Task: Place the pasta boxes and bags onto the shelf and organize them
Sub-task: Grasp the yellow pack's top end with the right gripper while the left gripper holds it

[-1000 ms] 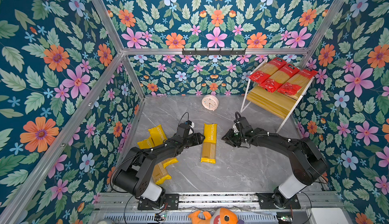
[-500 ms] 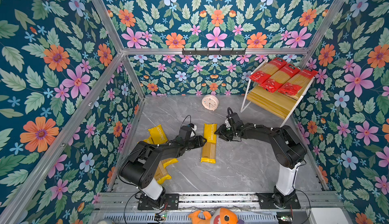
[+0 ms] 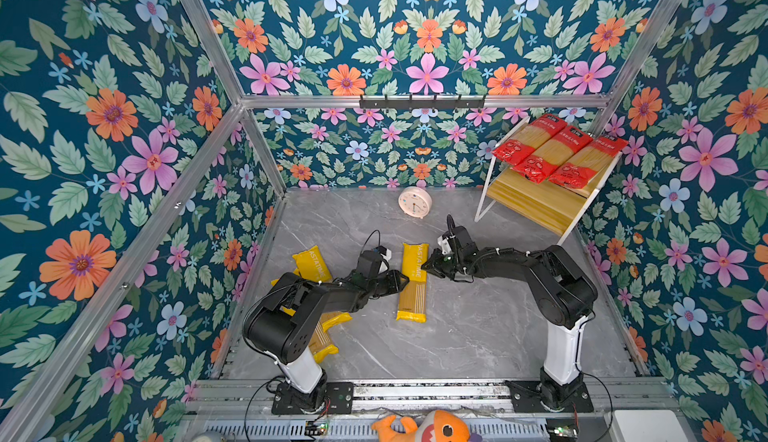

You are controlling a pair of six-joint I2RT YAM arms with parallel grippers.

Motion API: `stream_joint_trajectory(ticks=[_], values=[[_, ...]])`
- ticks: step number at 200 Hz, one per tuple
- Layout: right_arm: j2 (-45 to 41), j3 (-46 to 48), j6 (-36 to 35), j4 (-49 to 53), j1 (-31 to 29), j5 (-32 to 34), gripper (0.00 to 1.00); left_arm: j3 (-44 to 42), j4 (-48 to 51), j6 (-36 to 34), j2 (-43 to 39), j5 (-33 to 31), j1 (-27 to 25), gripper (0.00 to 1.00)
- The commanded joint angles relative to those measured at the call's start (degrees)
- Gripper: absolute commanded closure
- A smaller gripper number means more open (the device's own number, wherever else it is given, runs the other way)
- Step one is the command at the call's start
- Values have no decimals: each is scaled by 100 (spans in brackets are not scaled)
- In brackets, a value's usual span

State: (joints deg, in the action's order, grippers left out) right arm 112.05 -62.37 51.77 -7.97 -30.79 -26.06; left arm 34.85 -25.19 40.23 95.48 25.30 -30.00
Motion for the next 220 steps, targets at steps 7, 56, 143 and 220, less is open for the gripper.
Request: stream_joint_trajectory(ticks=[7,56,143,220], values=[[-107,91,-106,-477,-32,-139,92,-22,-91,-147,-60,115,54,63],[54,-4,1,26,-38,161,61,-118,-100,-187,23,83,73,66],[-85,148,-354,-933,-141,93,86,-280,-141,-398,-234,188,306,69],[-1491,824,-1531,-2484,-370,184,100,-725,-691,-1433,-2225,878,766,34]])
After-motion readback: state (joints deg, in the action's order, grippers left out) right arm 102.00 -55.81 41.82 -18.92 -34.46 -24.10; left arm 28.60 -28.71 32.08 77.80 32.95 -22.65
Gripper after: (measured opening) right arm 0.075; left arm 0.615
